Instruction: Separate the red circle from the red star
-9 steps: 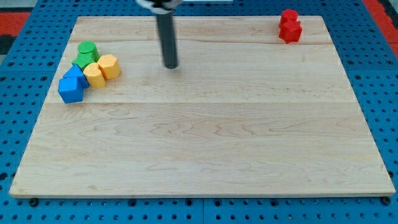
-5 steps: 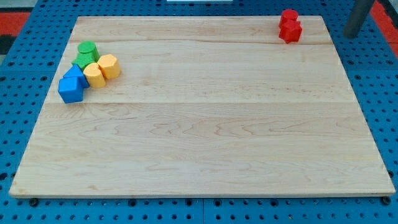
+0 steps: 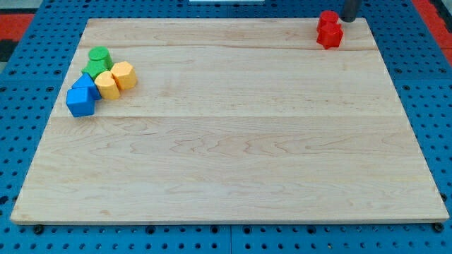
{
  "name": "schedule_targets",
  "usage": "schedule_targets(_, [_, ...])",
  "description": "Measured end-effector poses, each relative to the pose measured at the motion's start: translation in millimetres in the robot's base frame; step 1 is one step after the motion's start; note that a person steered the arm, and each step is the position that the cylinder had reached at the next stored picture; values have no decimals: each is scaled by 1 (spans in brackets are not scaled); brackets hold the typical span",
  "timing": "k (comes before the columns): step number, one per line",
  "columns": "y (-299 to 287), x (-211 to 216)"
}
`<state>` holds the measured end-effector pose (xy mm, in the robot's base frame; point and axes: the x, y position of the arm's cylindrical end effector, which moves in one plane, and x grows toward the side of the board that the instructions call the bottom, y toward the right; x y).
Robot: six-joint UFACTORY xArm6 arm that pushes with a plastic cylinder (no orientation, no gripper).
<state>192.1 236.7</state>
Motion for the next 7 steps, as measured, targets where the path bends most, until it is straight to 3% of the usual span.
schedule_targets(2, [-46, 7])
schedule_targets(4, [-88, 58])
schedule_targets(7, [-223, 74])
